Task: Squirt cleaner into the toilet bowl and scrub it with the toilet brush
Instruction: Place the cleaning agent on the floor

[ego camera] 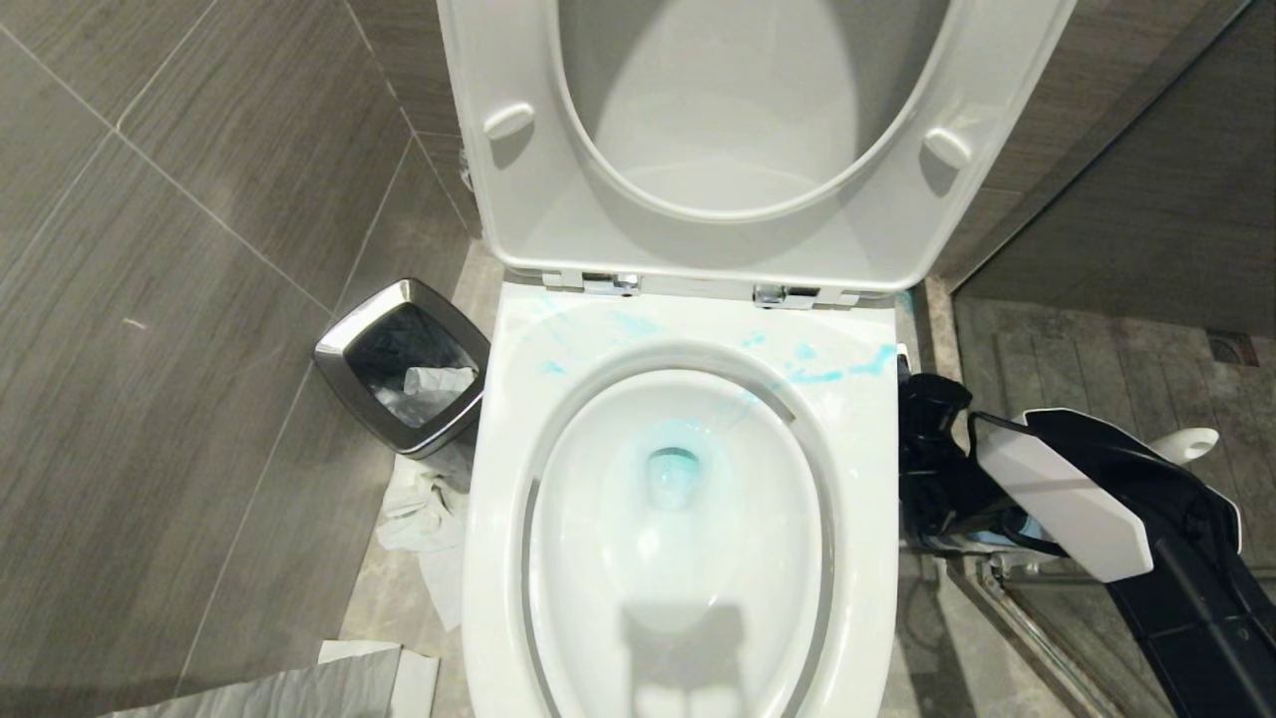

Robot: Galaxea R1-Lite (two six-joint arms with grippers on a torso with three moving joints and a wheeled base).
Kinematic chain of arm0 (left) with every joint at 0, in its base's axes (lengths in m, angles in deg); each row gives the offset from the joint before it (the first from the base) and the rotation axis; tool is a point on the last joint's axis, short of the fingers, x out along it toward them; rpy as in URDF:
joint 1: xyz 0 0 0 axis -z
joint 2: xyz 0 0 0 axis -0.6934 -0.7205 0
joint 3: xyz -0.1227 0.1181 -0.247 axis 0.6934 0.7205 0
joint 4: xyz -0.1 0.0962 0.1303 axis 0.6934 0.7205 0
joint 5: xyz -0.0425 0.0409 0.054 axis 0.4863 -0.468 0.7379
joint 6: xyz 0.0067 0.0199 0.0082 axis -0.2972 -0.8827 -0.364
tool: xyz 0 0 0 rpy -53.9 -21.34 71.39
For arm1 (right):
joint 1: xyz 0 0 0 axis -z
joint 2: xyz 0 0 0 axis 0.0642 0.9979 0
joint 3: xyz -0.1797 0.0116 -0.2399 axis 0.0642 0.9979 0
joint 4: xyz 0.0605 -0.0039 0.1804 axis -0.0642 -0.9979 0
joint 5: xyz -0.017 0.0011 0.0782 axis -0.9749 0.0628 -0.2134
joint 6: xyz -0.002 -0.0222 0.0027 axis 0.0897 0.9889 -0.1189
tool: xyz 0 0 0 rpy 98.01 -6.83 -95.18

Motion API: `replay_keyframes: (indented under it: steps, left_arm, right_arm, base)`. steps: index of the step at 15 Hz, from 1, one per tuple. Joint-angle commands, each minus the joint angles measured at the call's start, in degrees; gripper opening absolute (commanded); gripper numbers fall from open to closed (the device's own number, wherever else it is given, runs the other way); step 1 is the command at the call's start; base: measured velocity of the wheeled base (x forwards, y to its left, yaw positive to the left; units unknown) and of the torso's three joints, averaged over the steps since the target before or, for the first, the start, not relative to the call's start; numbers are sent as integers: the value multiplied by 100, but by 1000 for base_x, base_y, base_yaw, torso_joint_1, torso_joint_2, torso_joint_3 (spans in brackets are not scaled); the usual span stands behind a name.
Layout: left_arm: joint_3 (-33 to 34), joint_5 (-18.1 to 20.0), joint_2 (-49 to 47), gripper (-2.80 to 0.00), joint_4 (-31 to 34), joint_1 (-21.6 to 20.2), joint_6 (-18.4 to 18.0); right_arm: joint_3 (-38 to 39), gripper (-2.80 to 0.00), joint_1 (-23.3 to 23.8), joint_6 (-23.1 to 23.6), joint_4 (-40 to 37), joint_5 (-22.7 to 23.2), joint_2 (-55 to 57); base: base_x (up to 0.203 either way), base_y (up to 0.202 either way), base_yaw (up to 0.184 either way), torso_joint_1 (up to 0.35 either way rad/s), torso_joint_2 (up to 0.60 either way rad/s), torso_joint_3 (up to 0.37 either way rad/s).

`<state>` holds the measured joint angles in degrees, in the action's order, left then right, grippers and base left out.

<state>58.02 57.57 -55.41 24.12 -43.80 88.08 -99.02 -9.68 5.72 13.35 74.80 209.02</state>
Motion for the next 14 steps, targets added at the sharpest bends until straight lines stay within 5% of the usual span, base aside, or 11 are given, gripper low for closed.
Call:
replay_keyframes:
  steps: [1, 14]
  left_arm:
    - [9, -3, 0, -280, 0, -1, -2]
    - [9, -3, 0, -280, 0, -1, -2]
  right_arm:
    - [-33, -280, -1, 15, 7, 3, -84]
    - [-269, -280, -59, -10, -222, 22, 151]
  base:
    - [0, 0, 0, 0, 0, 0]
    - [0, 0, 0, 0, 0, 0]
